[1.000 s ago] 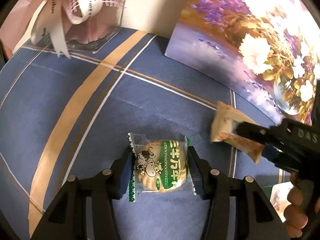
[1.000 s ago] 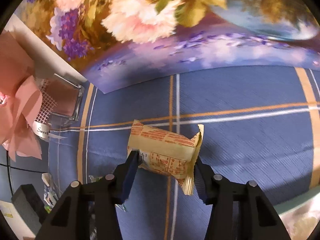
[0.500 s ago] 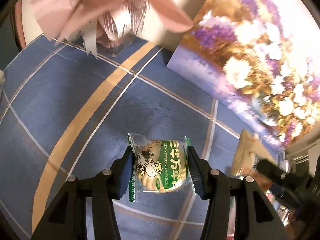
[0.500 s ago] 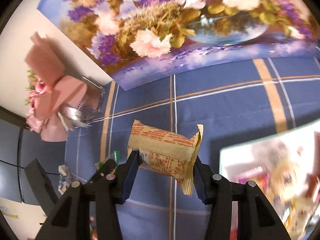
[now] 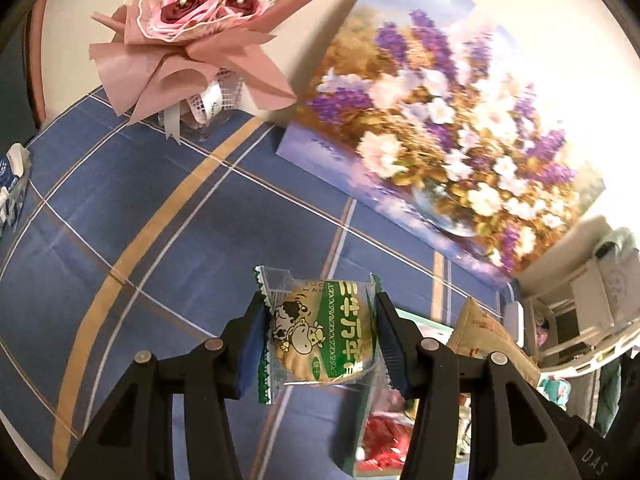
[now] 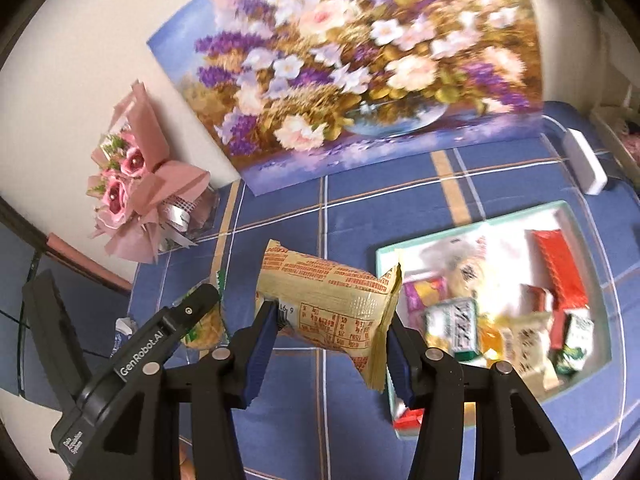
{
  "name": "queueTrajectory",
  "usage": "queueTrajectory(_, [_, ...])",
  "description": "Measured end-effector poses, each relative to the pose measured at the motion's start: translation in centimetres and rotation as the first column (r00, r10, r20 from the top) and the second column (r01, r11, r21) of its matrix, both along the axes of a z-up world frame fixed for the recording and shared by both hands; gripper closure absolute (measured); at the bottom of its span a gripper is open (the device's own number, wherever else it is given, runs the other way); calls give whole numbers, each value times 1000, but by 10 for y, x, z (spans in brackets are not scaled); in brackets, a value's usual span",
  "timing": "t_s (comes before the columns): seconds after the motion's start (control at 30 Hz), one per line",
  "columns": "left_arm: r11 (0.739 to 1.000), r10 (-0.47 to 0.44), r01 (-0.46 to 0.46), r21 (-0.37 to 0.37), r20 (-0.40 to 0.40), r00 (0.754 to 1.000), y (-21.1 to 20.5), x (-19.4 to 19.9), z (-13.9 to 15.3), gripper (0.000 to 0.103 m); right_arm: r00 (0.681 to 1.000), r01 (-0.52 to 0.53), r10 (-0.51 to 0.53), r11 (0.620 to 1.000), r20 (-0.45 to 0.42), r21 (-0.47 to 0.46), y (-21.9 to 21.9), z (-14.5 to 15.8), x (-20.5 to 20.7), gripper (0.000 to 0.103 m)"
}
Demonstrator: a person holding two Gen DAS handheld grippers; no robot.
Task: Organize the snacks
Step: 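Carry the cracker packet with left tool while right tool carries the bread packet over the tray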
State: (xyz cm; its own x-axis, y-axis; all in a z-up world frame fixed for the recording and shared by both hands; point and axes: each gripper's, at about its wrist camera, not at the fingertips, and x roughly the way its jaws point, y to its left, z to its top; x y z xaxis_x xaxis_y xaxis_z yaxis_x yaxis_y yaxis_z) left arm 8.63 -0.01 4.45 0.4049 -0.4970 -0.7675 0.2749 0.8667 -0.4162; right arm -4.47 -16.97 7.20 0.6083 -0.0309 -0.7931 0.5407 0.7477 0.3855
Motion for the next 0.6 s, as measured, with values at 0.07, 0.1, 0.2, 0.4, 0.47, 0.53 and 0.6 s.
queueTrajectory(0.07, [1000,-10,10,-6,7,1000,-2,-12,3,49,1000,19,-19,1000,1,-12,-1,3,-14,49])
queueTrajectory(0.1, [1000,-17,17,-9,12,1000,-3,-18,3,49,1000,29,-29,999,1,-13,-2,3,-21,49])
queueTrajectory(0.2, [1000,-29,29,-8,26,999,-9,-34,4,49,998,57,-57,998,9,-8,-7,4,-41,49])
queueTrajectory(0.4, [998,-66,66,3,33,997,-31,-61,4,49,994,105,-105,994,8,30,-23,-9,-69,49])
queueTrajectory(0.47, [995,-102,101,22,42,994,-45,-70,3,49,992,127,-128,990,-1,56,-36,-18,-76,49])
queueTrajectory(0.53, [990,-136,134,37,50,989,-57,-77,1,49,985,170,-169,983,-19,69,-52,-27,-85,49])
queueTrajectory(0.6, [982,-182,179,57,55,982,-72,-86,-3,49,976,218,-216,974,-42,68,-68,-36,-96,49])
